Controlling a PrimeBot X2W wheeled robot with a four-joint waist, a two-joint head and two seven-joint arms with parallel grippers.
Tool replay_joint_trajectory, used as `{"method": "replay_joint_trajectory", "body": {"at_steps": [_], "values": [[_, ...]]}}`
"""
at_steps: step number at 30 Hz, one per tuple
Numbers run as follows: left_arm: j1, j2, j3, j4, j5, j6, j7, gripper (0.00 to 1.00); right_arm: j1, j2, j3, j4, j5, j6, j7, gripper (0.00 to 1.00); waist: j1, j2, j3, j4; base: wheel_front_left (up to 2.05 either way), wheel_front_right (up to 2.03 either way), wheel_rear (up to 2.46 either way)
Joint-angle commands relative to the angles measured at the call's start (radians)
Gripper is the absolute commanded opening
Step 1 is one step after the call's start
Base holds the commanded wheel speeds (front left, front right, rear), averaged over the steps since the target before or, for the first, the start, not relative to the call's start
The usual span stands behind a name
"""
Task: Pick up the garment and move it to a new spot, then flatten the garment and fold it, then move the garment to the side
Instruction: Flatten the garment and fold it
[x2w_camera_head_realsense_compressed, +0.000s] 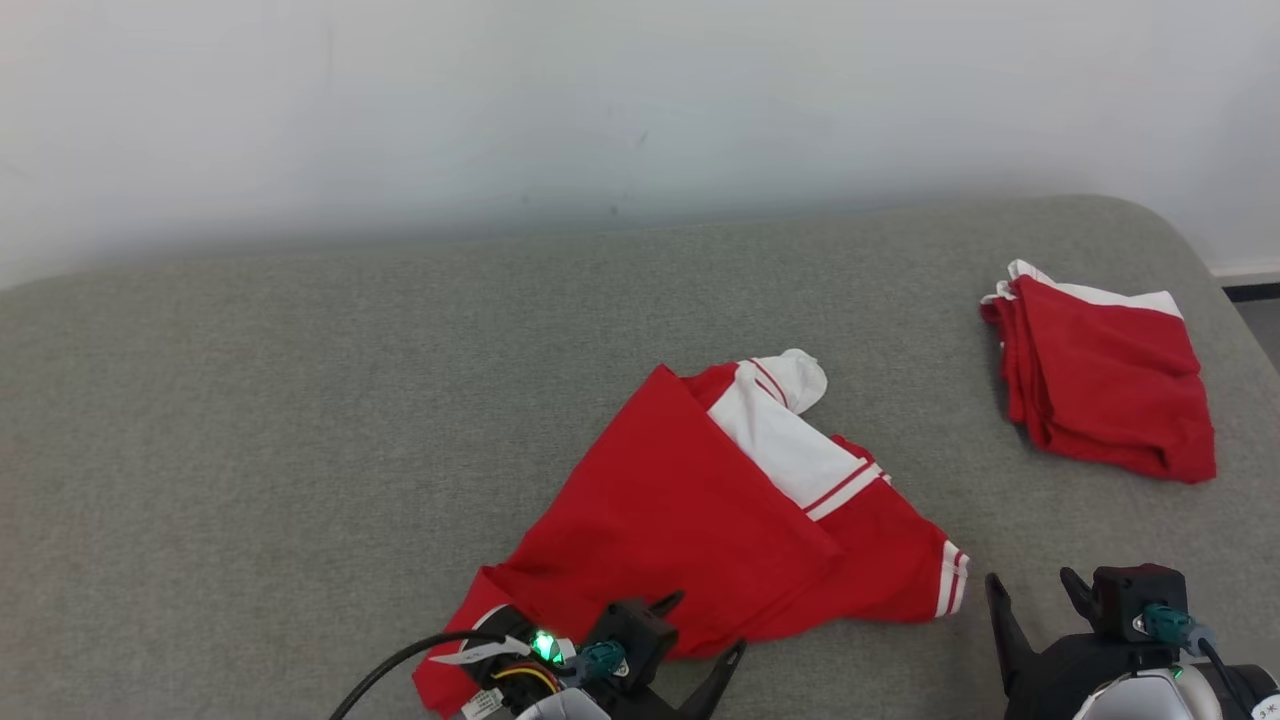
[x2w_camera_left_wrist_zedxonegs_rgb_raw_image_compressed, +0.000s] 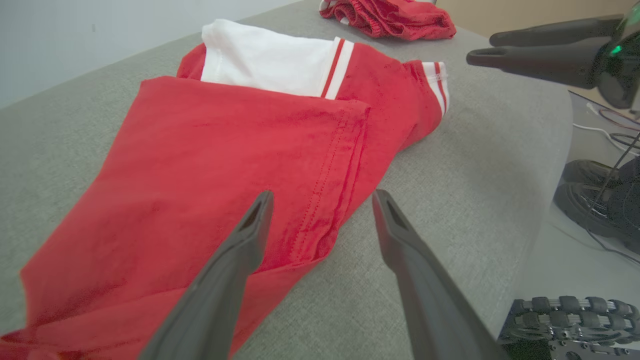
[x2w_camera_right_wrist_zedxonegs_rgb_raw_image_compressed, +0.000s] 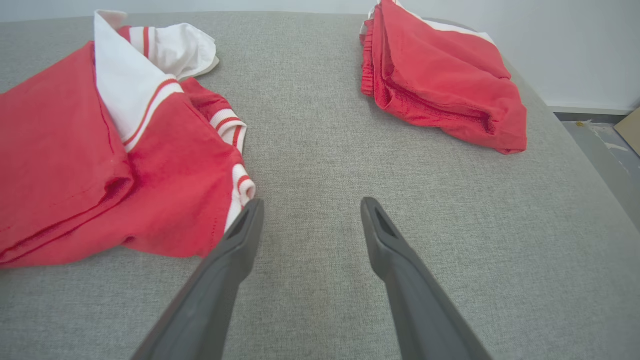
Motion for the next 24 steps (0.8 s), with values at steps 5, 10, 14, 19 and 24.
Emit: {"method": "replay_joint_trajectory", "body": {"at_steps": [5,10,14,19,24], "values": [[-0.083,-0.019,-0.031,0.123,0.004,0.004,-0.005,1.0,0.009,0.019,0.018,-0.029,0.014,-0.002,-0.002,1.0,0.0,0.0,0.034,-0.087,0.0,0.0,0.0],[-0.146,-0.053,-0.028,0.224,-0.009,0.023,-0.018,1.0,0.005,0.03,0.03,-0.043,0.021,-0.002,-0.002,1.0,0.0,0.0,0.06,-0.131,0.0,0.0,0.0],[-0.204,-0.073,-0.042,0.298,-0.025,0.049,-0.021,1.0,-0.01,0.038,0.05,-0.043,0.031,-0.002,-0.012,1.0,0.0,0.0,0.084,-0.179,0.0,0.0,0.0],[-0.242,-0.076,-0.063,0.344,-0.047,0.064,-0.045,1.0,-0.017,0.042,0.059,-0.038,0.04,-0.002,-0.025,1.0,0.0,0.0,0.102,-0.227,0.0,0.0,0.0],[-0.261,-0.075,-0.102,0.339,-0.086,0.096,-0.067,1.0,-0.022,0.044,0.062,-0.031,0.042,-0.002,-0.03,1.0,0.0,0.0,0.113,-0.258,0.0,0.0,0.0]]}}
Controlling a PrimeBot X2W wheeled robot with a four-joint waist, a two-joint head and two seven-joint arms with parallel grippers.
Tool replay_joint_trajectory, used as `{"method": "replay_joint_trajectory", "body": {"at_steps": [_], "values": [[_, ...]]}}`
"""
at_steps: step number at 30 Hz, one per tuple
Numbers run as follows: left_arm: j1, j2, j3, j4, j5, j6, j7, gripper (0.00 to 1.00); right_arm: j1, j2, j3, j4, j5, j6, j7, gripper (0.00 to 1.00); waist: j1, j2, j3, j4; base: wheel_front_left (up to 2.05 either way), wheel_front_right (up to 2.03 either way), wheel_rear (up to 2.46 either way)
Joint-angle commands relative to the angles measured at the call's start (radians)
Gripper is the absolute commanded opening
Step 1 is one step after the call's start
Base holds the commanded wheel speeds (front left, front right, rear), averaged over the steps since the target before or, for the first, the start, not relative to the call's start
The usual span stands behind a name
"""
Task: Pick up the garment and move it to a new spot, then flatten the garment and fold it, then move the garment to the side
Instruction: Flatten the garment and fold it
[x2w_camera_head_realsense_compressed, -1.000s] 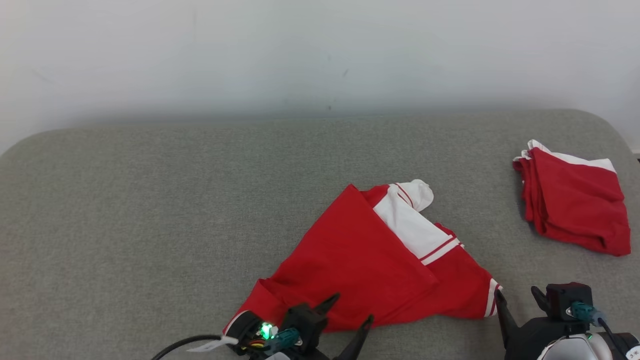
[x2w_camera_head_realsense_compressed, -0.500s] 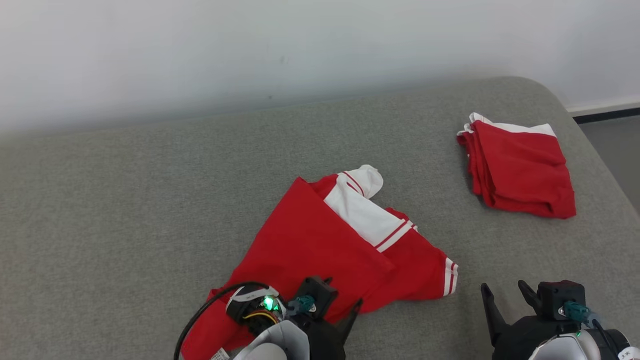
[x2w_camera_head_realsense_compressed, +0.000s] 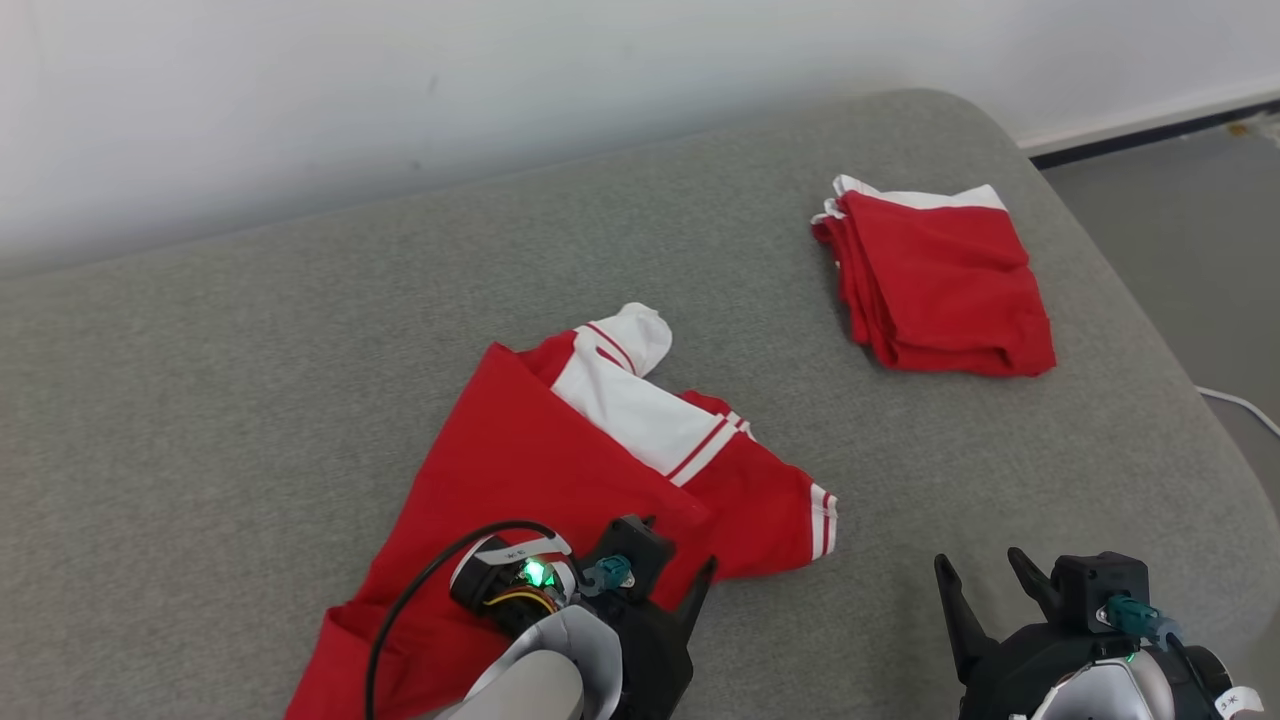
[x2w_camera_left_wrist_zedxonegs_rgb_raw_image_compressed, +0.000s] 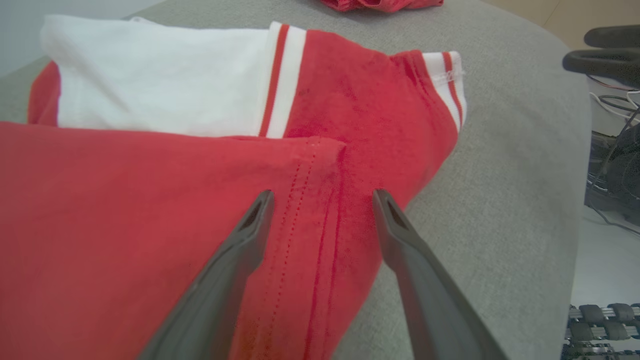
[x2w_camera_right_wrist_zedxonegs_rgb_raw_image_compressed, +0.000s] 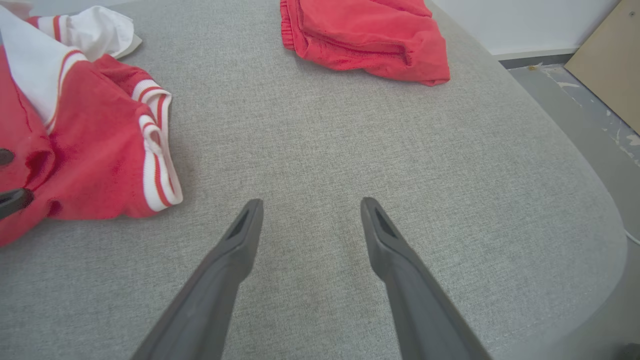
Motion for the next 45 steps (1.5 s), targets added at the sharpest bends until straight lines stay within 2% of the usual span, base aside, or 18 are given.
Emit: {"method": "replay_joint_trajectory", "body": {"at_steps": [1,4,5,6,7,9,10,11,16,22,24,30,36,40,41,42,45], "values": [[-0.023,0.002,-0.009,-0.002,-0.015,0.013,-0.012,1.0,-0.012,0.002,0.0,0.0,0.004,-0.002,-0.006,1.0,-0.0001,-0.0001,0.016,-0.025,0.0,0.0,0.0],[-0.031,0.002,-0.023,0.006,-0.032,0.036,-0.028,1.0,-0.015,0.003,0.002,0.005,0.006,-0.002,-0.01,1.0,-0.0001,-0.0001,0.017,-0.035,0.0,0.0,0.0],[-0.038,0.002,-0.025,0.01,-0.038,0.046,-0.034,0.84,-0.016,0.003,0.004,0.006,0.007,-0.002,-0.01,1.0,-0.0001,-0.0001,0.017,-0.037,0.0,0.0,0.0],[-0.044,0.002,-0.028,0.016,-0.043,0.056,-0.04,0.58,-0.017,0.004,0.005,0.008,0.007,-0.002,-0.011,1.0,-0.0001,-0.0001,0.018,-0.039,0.0,0.0,0.0],[-0.05,0.002,-0.03,0.023,-0.048,0.066,-0.045,0.46,-0.018,0.004,0.006,0.009,0.008,-0.002,-0.011,1.0,-0.0001,-0.0001,0.019,-0.041,0.0,0.0,0.0],[-0.063,0.002,-0.034,0.036,-0.059,0.079,-0.05,0.13,-0.019,0.004,0.01,0.012,0.015,-0.002,-0.017,1.0,-0.0001,-0.0001,0.022,-0.043,0.0,0.0,0.0],[-0.069,0.002,-0.038,0.043,-0.064,0.083,-0.052,0.02,-0.018,0.004,0.012,0.013,0.02,-0.002,-0.02,1.0,-0.0001,-0.0001,0.023,-0.044,0.0,0.0,0.0],[-0.074,0.002,-0.04,0.05,-0.073,0.086,-0.056,0.0,-0.017,0.004,0.016,0.015,0.024,-0.002,-0.022,1.0,-0.0001,-0.0001,0.025,-0.044,0.0,0.0,0.0],[-0.091,0.002,-0.026,0.054,-0.121,0.095,-0.098,0.0,-0.017,0.004,0.022,0.019,0.035,-0.002,-0.037,1.0,-0.0001,-0.0001,0.03,-0.035,0.0,0.0,0.0],[-0.104,0.002,0.056,0.01,-0.207,0.125,-0.185,0.0,-0.009,0.004,0.015,0.001,0.04,-0.002,-0.065,1.0,-0.0001,-0.0001,0.024,0.005,0.0,0.0,0.0],[-0.106,0.022,0.093,-0.015,-0.222,0.135,-0.205,0.0,0.0,0.004,0.007,-0.009,0.037,-0.002,-0.07,1.0,-0.0001,-0.0001,0.019,0.026,0.0,0.0,0.0],[-0.099,0.149,0.236,-0.159,-0.282,0.175,-0.234,0.0,0.01,0.003,-0.006,-0.033,0.025,-0.002,-0.06,1.0,-0.0001,-0.0001,-0.001,0.072,0.0,0.0,0.0],[-0.071,0.355,0.381,-0.291,-0.305,0.246,-0.234,0.0,0.014,0.003,0.008,-0.049,0.026,-0.002,-0.05,1.0,-0.0001,-0.0001,-0.001,0.091,0.0,0.0,0.0],[-0.103,0.47,0.423,-0.262,-0.293,0.264,-0.196,0.0,-0.003,0.003,0.028,-0.053,0.024,-0.002,-0.045,1.0,-0.0001,-0.0001,0.017,0.085,0.0,0.0,0.0],[-0.11,0.491,0.429,-0.241,-0.288,0.273,-0.189,0.3,-0.009,0.002,0.035,-0.052,0.024,-0.002,-0.043,1.0,-0.0001,-0.0001,0.022,0.08,0.0,0.0,0.0],[-0.117,0.504,0.437,-0.215,-0.289,0.279,-0.181,1.0,-0.015,0.0,0.041,-0.051,0.025,-0.002,-0.041,1.0,-0.0001,-0.0001,0.026,0.075,0.0,0.0,0.0],[-0.136,0.51,0.459,-0.159,-0.313,0.284,-0.175,1.0,-0.024,-0.007,0.055,-0.051,0.036,-0.002,-0.04,1.0,-0.0001,-0.0001,0.043,0.061,0.0,0.0,0.0]]}}
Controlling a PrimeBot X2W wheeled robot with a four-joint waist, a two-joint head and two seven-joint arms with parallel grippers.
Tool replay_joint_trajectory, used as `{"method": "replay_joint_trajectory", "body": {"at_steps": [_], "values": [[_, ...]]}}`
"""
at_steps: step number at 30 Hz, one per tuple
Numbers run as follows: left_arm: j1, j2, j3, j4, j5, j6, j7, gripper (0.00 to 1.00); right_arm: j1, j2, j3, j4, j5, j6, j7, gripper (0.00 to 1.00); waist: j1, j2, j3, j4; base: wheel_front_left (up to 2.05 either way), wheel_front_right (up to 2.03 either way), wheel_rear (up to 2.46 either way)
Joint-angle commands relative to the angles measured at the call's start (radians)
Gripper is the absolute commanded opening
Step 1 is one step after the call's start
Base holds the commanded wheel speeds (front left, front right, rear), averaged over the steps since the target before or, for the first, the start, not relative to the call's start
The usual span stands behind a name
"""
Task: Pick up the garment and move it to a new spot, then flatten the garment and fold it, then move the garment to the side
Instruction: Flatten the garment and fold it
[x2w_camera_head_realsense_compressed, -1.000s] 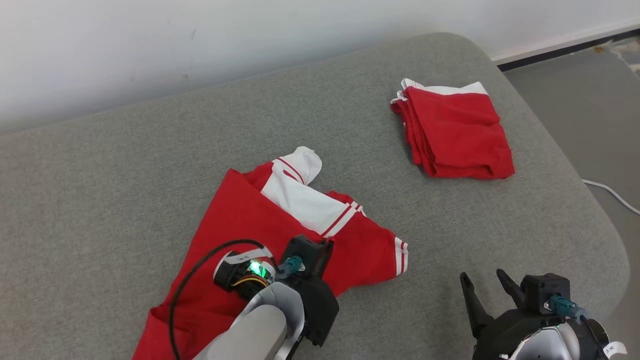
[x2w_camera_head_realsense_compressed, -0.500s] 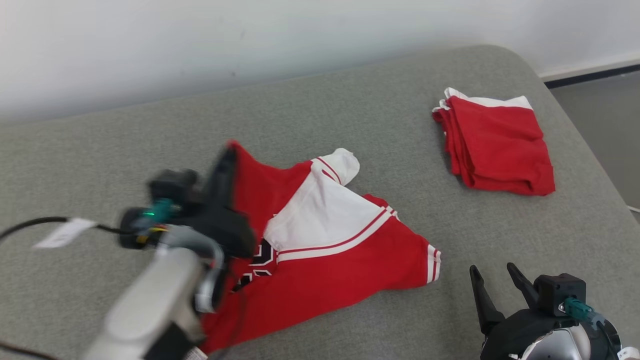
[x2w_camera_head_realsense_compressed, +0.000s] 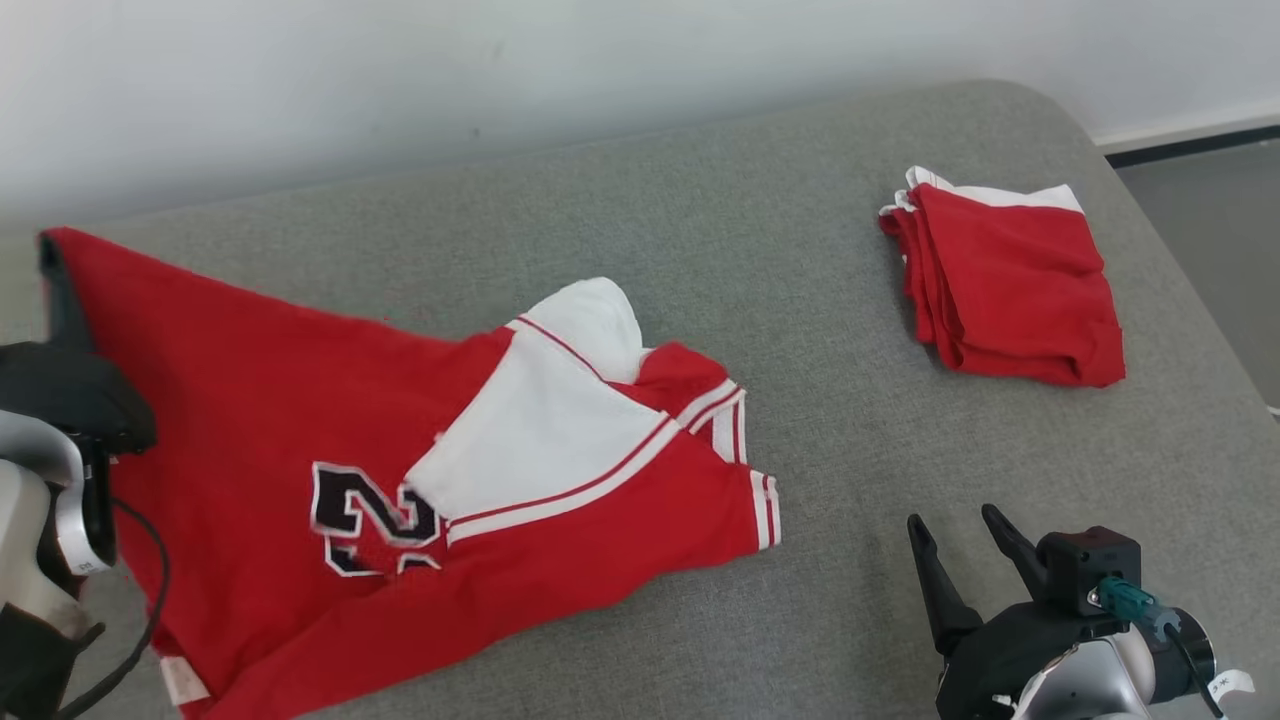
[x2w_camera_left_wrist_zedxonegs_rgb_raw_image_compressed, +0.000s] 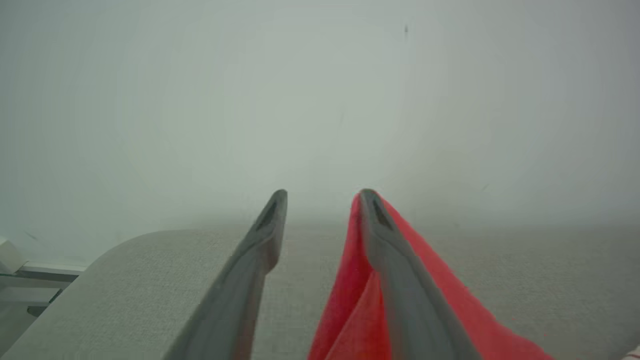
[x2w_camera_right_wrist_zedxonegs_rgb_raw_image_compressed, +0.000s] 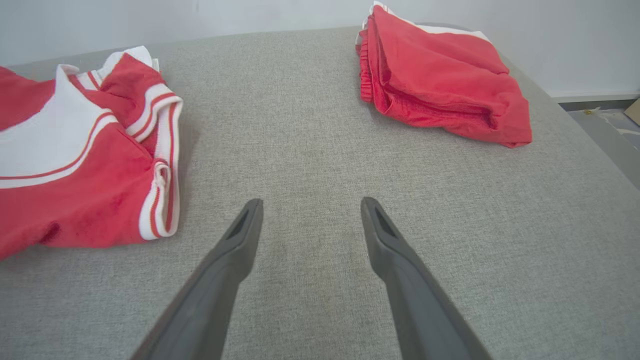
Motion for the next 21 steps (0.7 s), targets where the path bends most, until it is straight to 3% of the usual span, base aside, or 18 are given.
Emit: {"method": "replay_joint_trajectory", "body": {"at_steps": [1,8,21], "values": [[-0.009,-0.01,0.002,0.008,-0.009,0.007,-0.004,1.0,-0.004,-0.006,-0.001,0.003,0.008,-0.002,0.003,1.0,0.0001,0.0,0.014,-0.011,0.0,0.0,0.0],[0.069,-0.051,0.024,0.064,-0.054,0.019,-0.016,1.0,0.005,-0.014,-0.023,-0.005,0.001,-0.002,0.008,1.0,0.0001,0.0,0.01,0.006,0.0,0.0,0.0],[0.367,-0.138,0.098,-0.005,-0.147,0.076,-0.046,1.0,0.023,-0.031,-0.013,-0.04,-0.001,-0.002,0.032,1.0,0.0001,0.0,-0.044,0.084,0.0,0.0,0.0]]}}
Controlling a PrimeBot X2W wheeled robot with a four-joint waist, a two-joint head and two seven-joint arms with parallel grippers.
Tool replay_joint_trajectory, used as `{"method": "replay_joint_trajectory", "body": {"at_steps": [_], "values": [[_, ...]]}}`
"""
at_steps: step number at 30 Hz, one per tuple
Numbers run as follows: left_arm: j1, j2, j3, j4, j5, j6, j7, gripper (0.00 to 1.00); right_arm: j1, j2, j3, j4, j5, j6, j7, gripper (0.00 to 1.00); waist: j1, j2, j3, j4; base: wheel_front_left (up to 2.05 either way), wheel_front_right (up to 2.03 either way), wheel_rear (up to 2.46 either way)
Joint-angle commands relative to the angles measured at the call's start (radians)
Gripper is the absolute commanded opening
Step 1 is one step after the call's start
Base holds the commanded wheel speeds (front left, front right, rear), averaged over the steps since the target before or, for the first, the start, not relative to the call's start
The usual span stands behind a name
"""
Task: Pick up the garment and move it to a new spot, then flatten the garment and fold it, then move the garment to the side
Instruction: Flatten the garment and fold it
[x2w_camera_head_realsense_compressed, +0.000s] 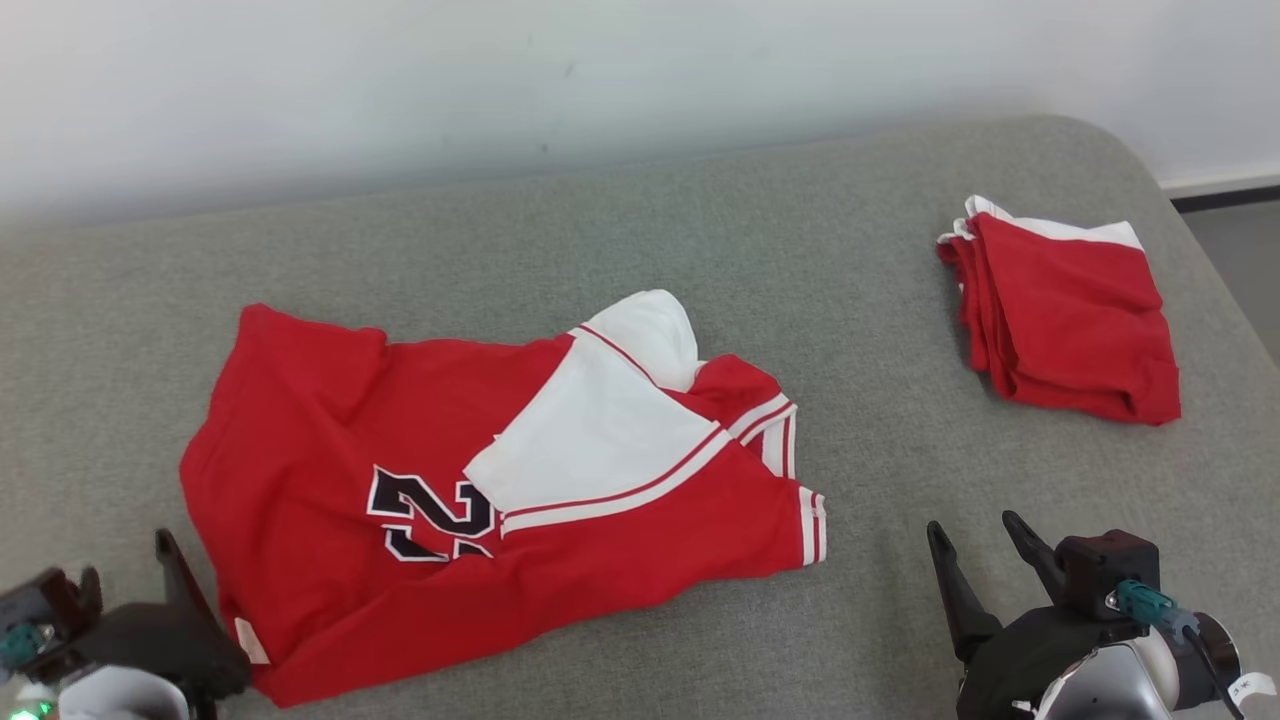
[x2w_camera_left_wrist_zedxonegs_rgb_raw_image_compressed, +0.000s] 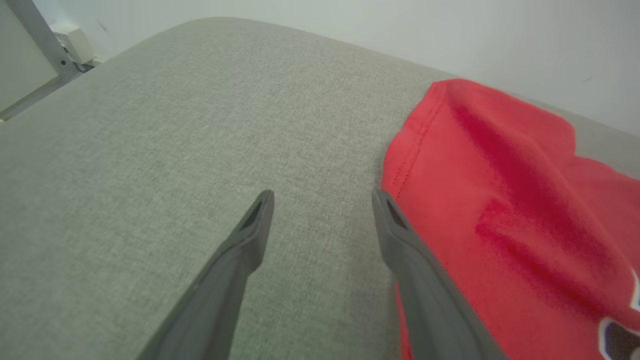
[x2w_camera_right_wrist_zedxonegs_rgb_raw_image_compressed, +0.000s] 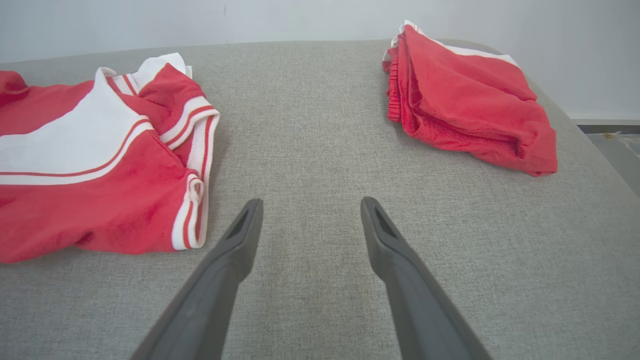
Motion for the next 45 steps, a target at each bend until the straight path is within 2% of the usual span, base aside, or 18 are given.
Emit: {"method": "replay_joint_trajectory", "body": {"at_steps": [1,5,10,18,19,20,21,22,27,32,36,42,45], "values": [[0.025,-0.006,0.003,-0.012,-0.018,0.008,0.007,1.0,0.002,-0.007,0.004,-0.005,0.0,-0.002,0.002,1.0,0.0001,0.0,-0.02,0.02,0.0,0.0,0.0],[0.095,-0.009,0.002,-0.07,-0.046,0.014,0.05,1.0,0.01,-0.008,0.008,-0.009,0.002,-0.002,0.008,1.0,0.0001,0.0,-0.037,0.028,0.0,0.0,0.0],[0.158,0.016,-0.073,-0.168,-0.031,0.002,0.167,1.0,0.026,-0.008,0.007,-0.012,0.004,-0.002,0.012,1.0,0.0001,0.0,-0.05,0.032,0.0,0.0,0.0],[0.159,0.053,-0.154,-0.235,0.023,0.044,0.269,1.0,0.018,-0.003,0.012,-0.006,0.01,-0.002,0.008,1.0,0.0001,0.0,-0.055,0.029,0.0,0.0,0.0],[0.152,0.058,-0.163,-0.231,0.031,0.042,0.277,0.97,0.017,-0.003,0.013,-0.006,0.01,-0.002,0.008,1.0,0.0001,0.0,-0.053,0.028,0.0,0.0,0.0],[0.142,0.061,-0.171,-0.226,0.038,0.038,0.281,0.55,0.016,-0.002,0.013,-0.006,0.009,-0.002,0.006,1.0,0.0001,0.0,-0.05,0.028,0.0,0.0,0.0],[0.131,0.063,-0.179,-0.218,0.047,0.035,0.282,0.31,0.015,-0.001,0.013,-0.005,0.009,-0.002,0.004,1.0,0.0001,0.0,-0.048,0.028,0.0,0.0,0.0],[0.123,0.06,-0.183,-0.207,0.053,0.03,0.28,0.0,0.014,-0.001,0.012,-0.004,0.01,-0.002,0.003,1.0,0.0001,0.0,-0.046,0.028,0.0,0.0,0.0],[0.091,0.028,-0.169,-0.13,0.052,0.043,0.234,0.0,0.009,0.001,0.008,-0.001,0.009,-0.002,0.002,1.0,0.0001,0.0,-0.04,0.033,0.0,0.0,0.0],[0.133,-0.014,-0.075,-0.138,0.002,0.056,0.086,0.0,0.016,-0.004,-0.002,-0.008,0.005,-0.002,0.005,1.0,0.0001,0.0,-0.045,0.048,0.0,0.0,0.0],[0.175,-0.041,0.008,-0.207,-0.022,0.048,-0.003,0.0,0.029,0.0,-0.011,-0.009,0.004,-0.002,0.006,1.0,0.0001,0.0,-0.053,0.069,0.0,0.0,0.0],[0.284,-0.076,0.091,-0.318,-0.003,0.079,-0.021,0.0,0.033,0.006,-0.008,-0.004,0.008,-0.002,0.001,1.0,0.0001,0.0,-0.061,0.087,0.0,0.0,0.0],[0.374,-0.122,0.132,-0.41,0.027,0.082,-0.022,0.0,0.041,0.01,-0.016,-0.001,0.006,-0.002,-0.003,1.0,0.0001,0.0,-0.063,0.105,0.0,0.0,0.0]]}}
